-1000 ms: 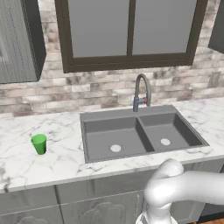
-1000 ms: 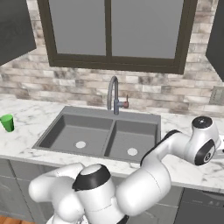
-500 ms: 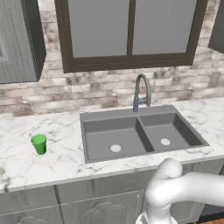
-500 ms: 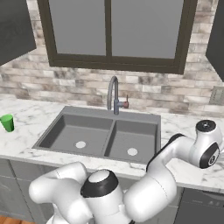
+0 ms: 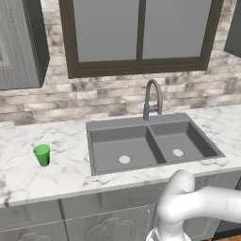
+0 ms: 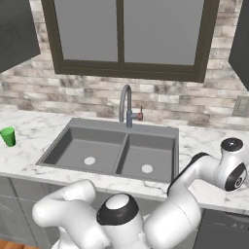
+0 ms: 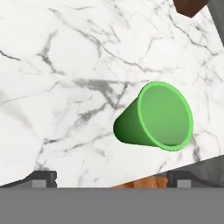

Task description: Place the cup in the left basin and the cup in the right basin of the sink.

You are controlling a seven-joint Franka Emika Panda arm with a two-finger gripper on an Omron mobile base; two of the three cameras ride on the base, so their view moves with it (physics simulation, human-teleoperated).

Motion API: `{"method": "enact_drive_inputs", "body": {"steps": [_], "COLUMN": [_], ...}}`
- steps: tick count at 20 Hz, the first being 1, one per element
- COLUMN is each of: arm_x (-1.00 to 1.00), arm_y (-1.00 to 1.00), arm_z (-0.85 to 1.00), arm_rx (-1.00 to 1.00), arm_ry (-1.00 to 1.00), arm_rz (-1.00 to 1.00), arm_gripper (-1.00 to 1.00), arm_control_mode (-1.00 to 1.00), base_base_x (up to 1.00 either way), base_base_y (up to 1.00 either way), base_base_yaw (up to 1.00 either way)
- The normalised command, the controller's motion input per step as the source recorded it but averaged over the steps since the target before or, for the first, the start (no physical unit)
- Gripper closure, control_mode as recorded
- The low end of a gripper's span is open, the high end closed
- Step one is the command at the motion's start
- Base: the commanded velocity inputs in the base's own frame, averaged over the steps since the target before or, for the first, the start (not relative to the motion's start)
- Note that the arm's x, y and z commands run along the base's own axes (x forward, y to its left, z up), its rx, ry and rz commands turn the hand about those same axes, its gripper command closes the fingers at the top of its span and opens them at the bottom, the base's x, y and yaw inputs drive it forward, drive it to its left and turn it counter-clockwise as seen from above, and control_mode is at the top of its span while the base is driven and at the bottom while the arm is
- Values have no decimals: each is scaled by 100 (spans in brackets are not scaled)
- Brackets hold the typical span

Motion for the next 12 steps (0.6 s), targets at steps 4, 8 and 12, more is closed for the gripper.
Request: {"method": "enact_drive_inputs", "body": {"steps": [4, 8, 12], "arm_x": [9, 6, 1], "arm_y": [0, -4, -10], "arm_z": [-24, -3, 0], "arm_rx": [0, 0, -3], "arm_ry": [0, 0, 0], "arm_rz": [0, 0, 0], "arm_gripper": [-100, -100, -100], "arm_control_mode": [-100, -100, -100], "base_base_x": [0, 0, 0], "base_base_y": [0, 0, 0], "base_base_yaw": [0, 0, 0]}}
